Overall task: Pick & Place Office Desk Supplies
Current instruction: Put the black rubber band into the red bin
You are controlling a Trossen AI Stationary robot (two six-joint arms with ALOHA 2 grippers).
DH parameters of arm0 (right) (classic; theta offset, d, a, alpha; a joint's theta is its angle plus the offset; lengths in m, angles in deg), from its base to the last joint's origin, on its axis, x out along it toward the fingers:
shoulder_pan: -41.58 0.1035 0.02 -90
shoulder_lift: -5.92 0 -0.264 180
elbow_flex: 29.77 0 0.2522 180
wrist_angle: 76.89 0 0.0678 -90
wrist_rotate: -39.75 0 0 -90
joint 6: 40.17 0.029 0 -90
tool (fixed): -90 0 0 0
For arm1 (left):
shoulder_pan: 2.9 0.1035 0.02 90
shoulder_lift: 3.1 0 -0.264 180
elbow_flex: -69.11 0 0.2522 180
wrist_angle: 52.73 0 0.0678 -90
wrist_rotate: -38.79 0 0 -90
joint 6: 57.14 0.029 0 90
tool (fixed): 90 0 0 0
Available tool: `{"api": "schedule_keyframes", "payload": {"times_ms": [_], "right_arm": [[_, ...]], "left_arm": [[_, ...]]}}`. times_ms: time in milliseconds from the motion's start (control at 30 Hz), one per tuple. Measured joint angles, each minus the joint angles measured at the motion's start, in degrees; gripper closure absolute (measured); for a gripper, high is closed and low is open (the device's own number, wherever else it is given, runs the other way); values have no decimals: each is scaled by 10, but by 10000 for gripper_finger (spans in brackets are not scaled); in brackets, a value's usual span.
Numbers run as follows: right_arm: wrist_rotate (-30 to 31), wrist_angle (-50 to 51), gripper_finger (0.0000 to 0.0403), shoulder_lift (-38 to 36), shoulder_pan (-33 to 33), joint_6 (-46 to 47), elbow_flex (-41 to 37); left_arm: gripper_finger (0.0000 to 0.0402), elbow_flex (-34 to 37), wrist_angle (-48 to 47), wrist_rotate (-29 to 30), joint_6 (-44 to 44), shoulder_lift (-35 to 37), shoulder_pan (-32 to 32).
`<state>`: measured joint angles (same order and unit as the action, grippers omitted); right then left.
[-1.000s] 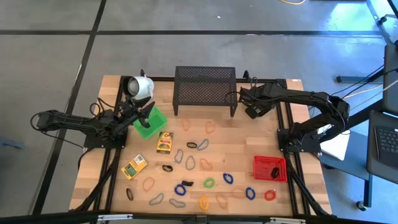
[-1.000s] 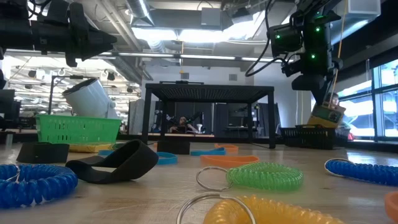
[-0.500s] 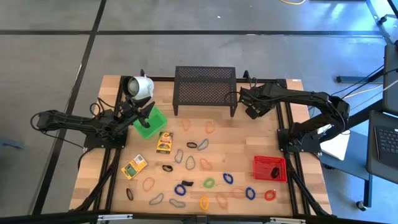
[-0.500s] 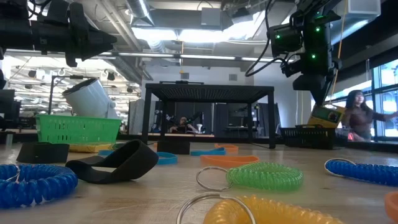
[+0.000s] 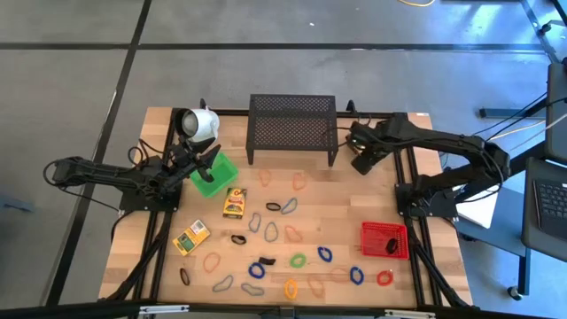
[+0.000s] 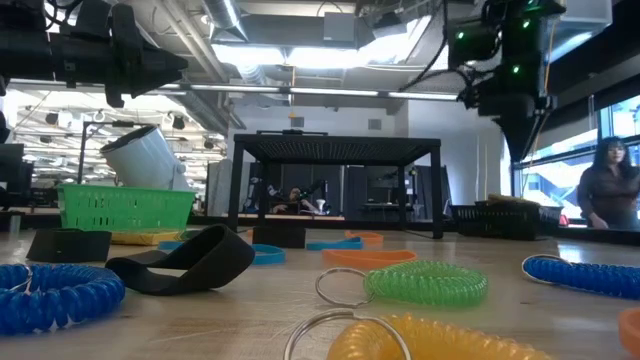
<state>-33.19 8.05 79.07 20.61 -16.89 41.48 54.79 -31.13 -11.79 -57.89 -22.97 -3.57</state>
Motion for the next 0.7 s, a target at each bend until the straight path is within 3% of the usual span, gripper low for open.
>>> {"api": "schedule_keyframes", "payload": {"times_ms": [300,533,700], "right_arm": [[-66,-30,308,-71,54,59,0],[-39,-75,315,-97,162,94,0],[-27,-105,315,-97,223,95,0]], "left_arm": [[245,0,0,-10,0,0,0],[244,0,0,-120,-17,-6,0],[244,-4,2,-131,-44,-38,0]]}}
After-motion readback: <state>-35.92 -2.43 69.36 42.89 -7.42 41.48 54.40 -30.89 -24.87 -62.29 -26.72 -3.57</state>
